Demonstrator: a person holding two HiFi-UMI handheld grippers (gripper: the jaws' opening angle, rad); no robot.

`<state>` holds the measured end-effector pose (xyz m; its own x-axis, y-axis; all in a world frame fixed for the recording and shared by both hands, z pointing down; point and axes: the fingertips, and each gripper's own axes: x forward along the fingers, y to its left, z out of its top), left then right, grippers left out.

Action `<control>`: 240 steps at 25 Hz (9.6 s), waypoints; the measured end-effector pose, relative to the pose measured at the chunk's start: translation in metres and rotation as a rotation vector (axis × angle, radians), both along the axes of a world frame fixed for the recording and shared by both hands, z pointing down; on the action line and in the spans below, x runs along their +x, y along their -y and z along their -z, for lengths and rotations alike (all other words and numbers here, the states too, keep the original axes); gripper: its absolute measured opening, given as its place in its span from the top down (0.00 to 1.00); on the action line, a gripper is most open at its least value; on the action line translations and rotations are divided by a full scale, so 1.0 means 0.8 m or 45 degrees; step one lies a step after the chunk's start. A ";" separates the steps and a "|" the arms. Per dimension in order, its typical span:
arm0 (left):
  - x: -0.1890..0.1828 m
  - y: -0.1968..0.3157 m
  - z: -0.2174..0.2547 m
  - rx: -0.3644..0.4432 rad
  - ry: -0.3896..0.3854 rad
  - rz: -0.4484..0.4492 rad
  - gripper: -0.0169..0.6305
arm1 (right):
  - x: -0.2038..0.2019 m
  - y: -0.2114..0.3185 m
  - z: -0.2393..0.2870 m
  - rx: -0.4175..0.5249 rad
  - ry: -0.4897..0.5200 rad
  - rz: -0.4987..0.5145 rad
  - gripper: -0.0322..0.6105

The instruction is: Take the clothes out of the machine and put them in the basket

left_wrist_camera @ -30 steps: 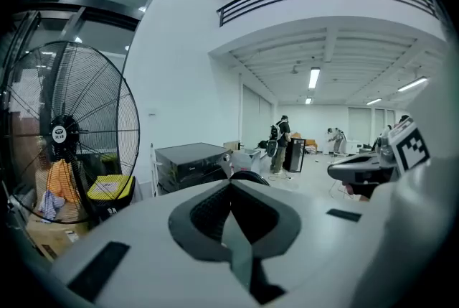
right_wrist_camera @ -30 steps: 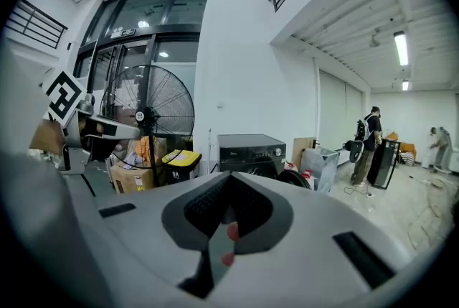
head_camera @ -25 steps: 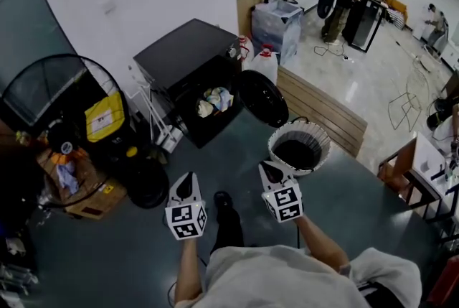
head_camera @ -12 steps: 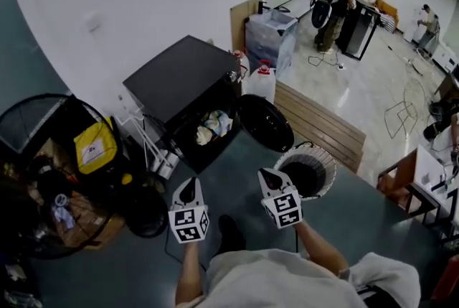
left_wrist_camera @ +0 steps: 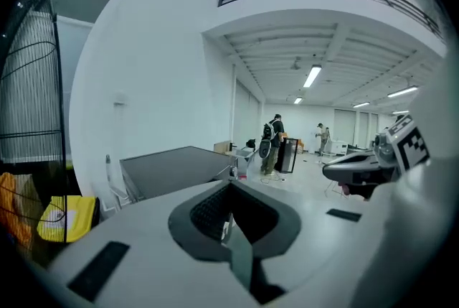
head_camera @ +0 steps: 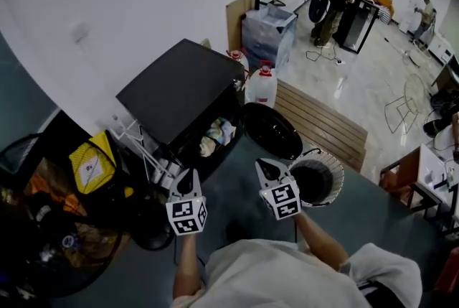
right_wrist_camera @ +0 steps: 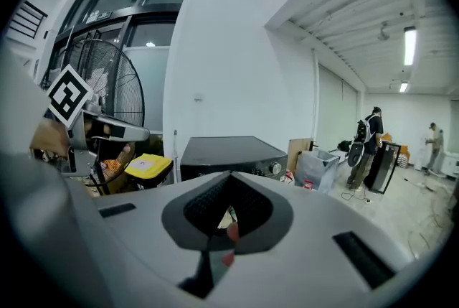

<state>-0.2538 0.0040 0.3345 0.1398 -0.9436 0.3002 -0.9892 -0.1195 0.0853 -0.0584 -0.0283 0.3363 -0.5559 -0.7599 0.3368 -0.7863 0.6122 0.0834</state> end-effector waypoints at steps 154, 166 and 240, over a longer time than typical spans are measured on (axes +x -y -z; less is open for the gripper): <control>0.020 0.107 0.028 -0.006 0.064 0.109 0.94 | 0.000 0.101 0.037 -0.037 0.130 0.071 0.71; 0.159 0.139 0.083 0.089 0.089 -0.247 0.94 | 0.131 0.075 0.099 0.118 0.185 -0.249 0.71; 0.471 0.186 -0.440 -0.417 0.067 -0.737 0.95 | 0.520 0.034 -0.643 -0.714 0.033 -1.064 0.37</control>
